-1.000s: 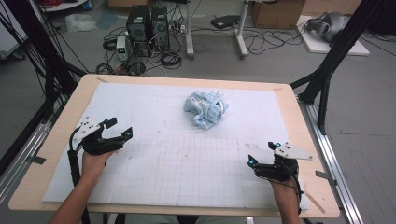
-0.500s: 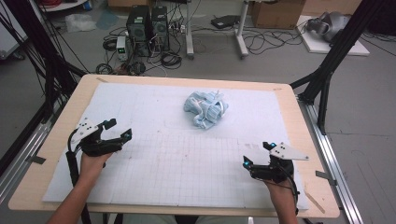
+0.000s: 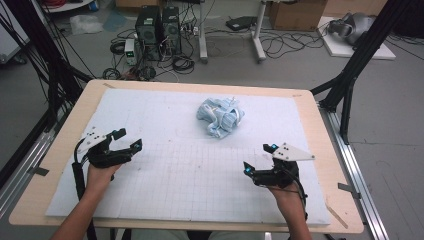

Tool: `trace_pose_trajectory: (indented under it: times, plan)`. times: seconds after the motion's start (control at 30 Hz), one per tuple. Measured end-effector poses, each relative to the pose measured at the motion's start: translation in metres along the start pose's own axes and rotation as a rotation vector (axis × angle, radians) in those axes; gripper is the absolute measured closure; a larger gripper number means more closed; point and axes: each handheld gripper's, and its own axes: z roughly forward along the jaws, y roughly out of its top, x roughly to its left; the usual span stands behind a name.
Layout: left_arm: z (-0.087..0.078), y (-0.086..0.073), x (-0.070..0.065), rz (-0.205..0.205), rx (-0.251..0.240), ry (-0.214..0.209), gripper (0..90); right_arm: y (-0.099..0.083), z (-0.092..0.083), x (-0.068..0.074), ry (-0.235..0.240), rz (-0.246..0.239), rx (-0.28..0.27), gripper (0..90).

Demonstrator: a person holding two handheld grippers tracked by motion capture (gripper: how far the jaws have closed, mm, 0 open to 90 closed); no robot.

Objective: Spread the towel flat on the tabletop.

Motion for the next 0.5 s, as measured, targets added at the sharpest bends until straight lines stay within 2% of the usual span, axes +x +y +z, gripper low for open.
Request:
trace_pose_trajectory:
  times: [0.13,0.27,0.3,0.37,0.5]
  plan:
    - [0.0,0.0,0.0,0.004,0.0,0.004,18.2,0.014,0.01,0.003,0.029,-0.021,-0.001,7.8]
    - [0.0,0.0,0.001,0.0,0.008,0.003,18.4,0.034,0.028,0.006,0.062,-0.062,0.024,7.8]
    - [0.0,0.0,0.001,-0.002,0.008,0.003,18.4,0.034,0.028,0.006,0.062,-0.062,0.024,7.8]
    - [0.0,0.0,0.001,-0.001,0.007,0.002,18.4,0.045,0.039,0.006,0.099,-0.037,0.018,7.8]
    - [0.0,0.0,0.001,-0.004,0.007,0.003,18.4,0.057,0.05,0.007,0.103,-0.055,0.03,7.8]
